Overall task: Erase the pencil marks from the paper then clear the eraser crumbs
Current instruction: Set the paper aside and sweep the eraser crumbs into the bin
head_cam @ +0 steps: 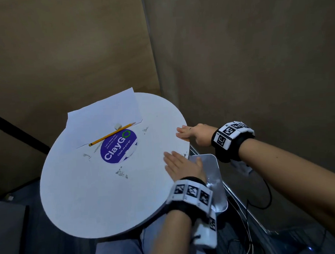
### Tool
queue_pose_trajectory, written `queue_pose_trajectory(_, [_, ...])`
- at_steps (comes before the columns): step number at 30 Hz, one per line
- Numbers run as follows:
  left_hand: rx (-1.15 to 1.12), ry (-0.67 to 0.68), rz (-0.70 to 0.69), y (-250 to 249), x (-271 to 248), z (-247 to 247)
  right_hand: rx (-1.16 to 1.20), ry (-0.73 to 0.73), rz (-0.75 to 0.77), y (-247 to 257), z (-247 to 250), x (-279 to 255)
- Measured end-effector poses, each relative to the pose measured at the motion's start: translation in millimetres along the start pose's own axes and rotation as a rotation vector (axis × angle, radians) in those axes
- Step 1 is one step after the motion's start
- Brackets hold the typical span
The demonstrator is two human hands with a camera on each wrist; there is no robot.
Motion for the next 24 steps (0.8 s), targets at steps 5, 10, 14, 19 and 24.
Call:
queue_pose_trajectory(5, [0.060,0.065,-0.190,-29,-15,-27,-0.004,-0.008,0.003,0,-1,0])
queue_pose_trajectory(10, [0.073,0.037,-0.291,-39,-27,-29,0.040,-0.004,-0.001,-2,-4,1])
queue_pose_trajectory(14, [-0.027,-0.037,-0.393,-37,-23,-13,0.062,-0.016,0.024,-1,-4,-1])
queue_pose_trajectory(19, [-0.197,-0.121,-0.366,-18,-10,11,0.043,-0.007,0.038,1,-3,-2])
queue_pose_trajectory(24, [-0.316,-0.277,-0.321,-12,-7,22,0.061,-0.022,0.051,2,-3,-4])
Point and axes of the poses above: each hand's wrist, its own x-axis towards the middle knuckle, its own z-axis out of the back of the hand, y = z × x, the point moved 5 cm from there along x, towards the middle knuckle, and after that the axes turned 11 degrees about y, right-handed, at the moved point
